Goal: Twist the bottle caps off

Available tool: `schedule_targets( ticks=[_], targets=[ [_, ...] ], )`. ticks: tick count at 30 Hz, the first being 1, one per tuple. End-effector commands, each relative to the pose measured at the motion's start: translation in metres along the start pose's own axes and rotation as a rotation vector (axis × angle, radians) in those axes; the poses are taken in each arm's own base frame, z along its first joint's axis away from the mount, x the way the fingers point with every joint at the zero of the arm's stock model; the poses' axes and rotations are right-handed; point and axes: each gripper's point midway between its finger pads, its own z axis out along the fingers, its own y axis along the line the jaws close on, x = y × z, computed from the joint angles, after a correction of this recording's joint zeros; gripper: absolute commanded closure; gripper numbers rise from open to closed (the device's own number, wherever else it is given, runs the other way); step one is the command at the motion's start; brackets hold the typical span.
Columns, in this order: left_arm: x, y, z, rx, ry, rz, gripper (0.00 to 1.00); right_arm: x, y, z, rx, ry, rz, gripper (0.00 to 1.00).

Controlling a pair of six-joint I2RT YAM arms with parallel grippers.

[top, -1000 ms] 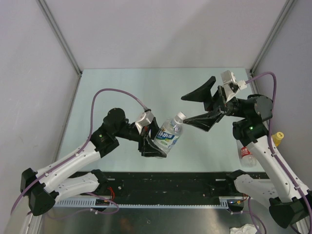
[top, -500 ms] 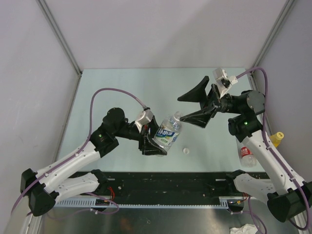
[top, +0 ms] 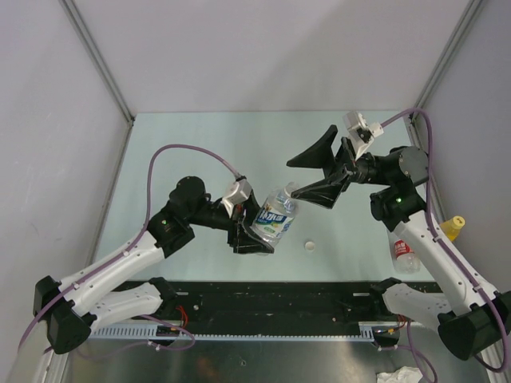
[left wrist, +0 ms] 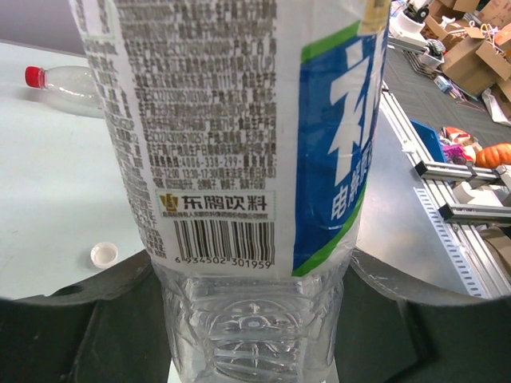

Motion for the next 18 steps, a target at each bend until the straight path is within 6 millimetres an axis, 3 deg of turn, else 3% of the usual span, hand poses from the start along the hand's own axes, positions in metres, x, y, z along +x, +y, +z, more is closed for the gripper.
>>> schedule_targets(
  ticks=[1,7,13,18],
  targets=[
    [-0.017,0.001,-0.001,-0.018,-0.051,0.079,1.0,0.0,0.005,0.009,-0.048,0.01,0.001,0.14],
    [-0.018,0.001,-0.002,-0.026,-0.056,0.083,1.0,0.009,0.003,0.016,-0.067,0.024,0.029,0.2],
    [-0.024,0.0,-0.005,-0.052,-0.078,0.111,1.0,0.017,0.004,0.02,-0.094,0.043,0.051,0.34],
    [-0.032,0.002,-0.008,-0.086,-0.103,0.134,1.0,0.018,0.006,0.021,-0.105,0.047,0.054,0.36]
  ],
)
